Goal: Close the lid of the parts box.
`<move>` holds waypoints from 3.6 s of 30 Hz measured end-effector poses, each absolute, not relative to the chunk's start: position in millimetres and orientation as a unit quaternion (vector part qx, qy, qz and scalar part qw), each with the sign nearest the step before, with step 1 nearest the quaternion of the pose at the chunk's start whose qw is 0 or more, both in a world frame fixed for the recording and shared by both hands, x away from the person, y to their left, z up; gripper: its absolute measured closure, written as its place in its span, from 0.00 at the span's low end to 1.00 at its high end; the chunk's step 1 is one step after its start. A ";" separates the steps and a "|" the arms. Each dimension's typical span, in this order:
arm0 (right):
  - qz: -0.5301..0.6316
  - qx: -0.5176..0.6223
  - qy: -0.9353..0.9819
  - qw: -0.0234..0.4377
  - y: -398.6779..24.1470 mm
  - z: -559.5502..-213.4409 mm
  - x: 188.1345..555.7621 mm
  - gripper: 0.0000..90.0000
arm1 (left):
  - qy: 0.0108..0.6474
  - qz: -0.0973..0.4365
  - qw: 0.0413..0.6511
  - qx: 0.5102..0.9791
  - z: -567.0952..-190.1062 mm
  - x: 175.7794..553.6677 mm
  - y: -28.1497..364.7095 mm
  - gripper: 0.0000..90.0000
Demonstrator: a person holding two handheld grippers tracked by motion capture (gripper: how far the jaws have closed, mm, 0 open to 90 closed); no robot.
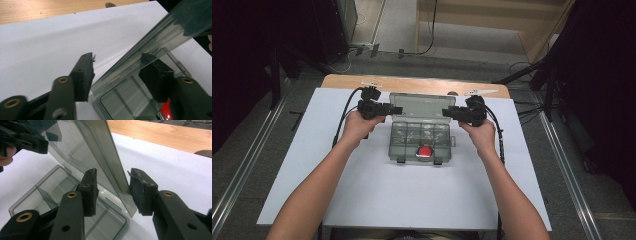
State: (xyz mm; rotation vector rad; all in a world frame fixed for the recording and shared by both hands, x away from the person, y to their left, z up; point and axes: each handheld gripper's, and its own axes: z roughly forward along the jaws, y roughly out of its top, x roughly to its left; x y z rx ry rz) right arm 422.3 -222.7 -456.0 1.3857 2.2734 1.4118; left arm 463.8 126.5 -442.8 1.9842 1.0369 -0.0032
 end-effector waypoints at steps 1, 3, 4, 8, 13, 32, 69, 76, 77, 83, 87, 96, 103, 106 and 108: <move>0.468 0.458 0.753 0.065 -222.5 -456.1 421.9 0.66 | 0.414 0.001 0.434 0.800 -442.6 462.5 127.4 0.47; 0.469 0.457 0.753 0.067 -222.2 -456.4 420.8 0.66 | 0.412 -0.006 0.433 0.802 -442.3 461.0 128.5 0.44; 0.468 0.457 0.753 0.068 -222.1 -456.5 420.4 0.66 | 0.414 -0.012 0.430 0.803 -442.5 460.6 129.2 0.42; 0.467 0.456 0.755 0.071 -221.7 -456.4 418.1 0.66 | 0.418 -0.022 0.421 0.805 -443.1 456.8 132.7 0.42; 0.466 0.454 0.756 0.071 -221.5 -456.1 416.4 0.65 | 0.414 -0.012 0.413 0.811 -442.5 450.9 136.9 0.42; 0.471 0.449 0.756 0.070 -221.5 -457.5 409.4 0.62 | 0.432 -0.028 0.400 0.808 -446.7 436.3 163.0 0.42; 0.471 0.432 0.764 0.089 -220.6 -459.0 389.7 0.56 | 0.417 -0.041 0.407 0.811 -430.9 438.8 164.1 1.00; 0.470 0.424 0.768 0.095 -219.7 -460.3 384.9 0.54 | 0.414 -0.032 0.412 0.811 -422.9 443.1 160.7 1.00; 0.471 0.424 0.767 0.098 -219.6 -460.9 384.5 0.53 | 0.414 -0.033 0.413 0.811 -422.1 443.5 160.0 1.00; 0.474 0.421 0.767 0.101 -219.3 -462.5 382.1 0.52 | 0.401 -0.030 0.422 0.812 -415.6 444.5 152.2 1.00; 0.473 0.421 0.767 0.104 -219.5 -462.8 381.0 0.51 | 0.395 -0.030 0.418 0.818 -415.7 445.2 146.2 0.99; 0.470 0.427 0.767 0.090 -223.6 -463.8 381.4 0.48 | 0.393 -0.033 0.415 0.820 -419.5 446.8 141.8 0.99; 0.468 0.435 0.767 0.065 -225.8 -462.4 379.1 0.41 | 0.395 -0.031 0.413 0.820 -420.8 448.5 141.6 0.99; 0.468 0.439 0.765 0.056 -228.6 -461.6 376.4 0.39 | 0.395 -0.031 0.413 0.820 -420.5 449.1 140.5 0.99; 0.468 0.441 0.765 0.046 -230.9 -461.6 374.7 0.38 | 0.394 -0.033 0.413 0.820 -420.9 449.4 139.3 0.99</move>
